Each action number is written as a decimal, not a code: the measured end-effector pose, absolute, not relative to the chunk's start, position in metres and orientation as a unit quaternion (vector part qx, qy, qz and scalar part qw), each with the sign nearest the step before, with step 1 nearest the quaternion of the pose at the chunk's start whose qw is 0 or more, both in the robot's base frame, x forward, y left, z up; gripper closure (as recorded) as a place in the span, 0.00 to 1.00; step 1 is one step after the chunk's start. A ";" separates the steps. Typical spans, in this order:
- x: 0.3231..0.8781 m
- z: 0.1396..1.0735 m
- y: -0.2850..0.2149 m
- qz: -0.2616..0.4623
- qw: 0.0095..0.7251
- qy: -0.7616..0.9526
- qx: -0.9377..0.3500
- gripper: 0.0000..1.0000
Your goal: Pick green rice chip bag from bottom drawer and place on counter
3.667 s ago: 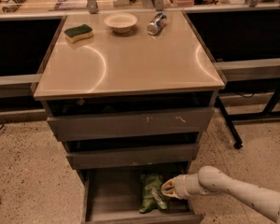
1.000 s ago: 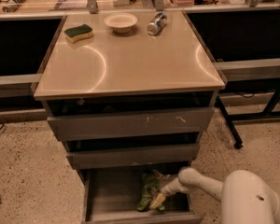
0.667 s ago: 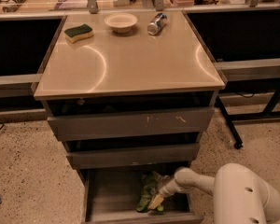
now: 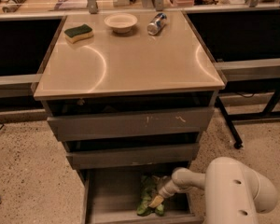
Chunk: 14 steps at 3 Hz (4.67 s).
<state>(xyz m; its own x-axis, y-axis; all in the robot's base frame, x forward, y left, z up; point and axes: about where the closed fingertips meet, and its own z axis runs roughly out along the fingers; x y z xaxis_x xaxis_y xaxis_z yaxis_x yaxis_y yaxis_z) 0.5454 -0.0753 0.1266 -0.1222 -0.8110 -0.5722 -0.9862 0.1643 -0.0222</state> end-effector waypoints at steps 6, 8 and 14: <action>0.510 0.310 -0.083 0.229 0.278 0.611 -0.705 1.00; 0.502 0.346 -0.078 0.233 0.276 0.604 -0.710 1.00; 0.463 0.884 -0.058 -0.011 0.321 0.611 -0.724 1.00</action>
Offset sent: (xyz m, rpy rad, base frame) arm -0.0149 0.0019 0.0735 0.0898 -0.0584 0.2040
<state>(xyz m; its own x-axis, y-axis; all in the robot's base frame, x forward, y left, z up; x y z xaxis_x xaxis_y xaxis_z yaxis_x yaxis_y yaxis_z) 0.4631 -0.0581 0.8837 0.2543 -0.8910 -0.3761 -0.8766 -0.0481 -0.4788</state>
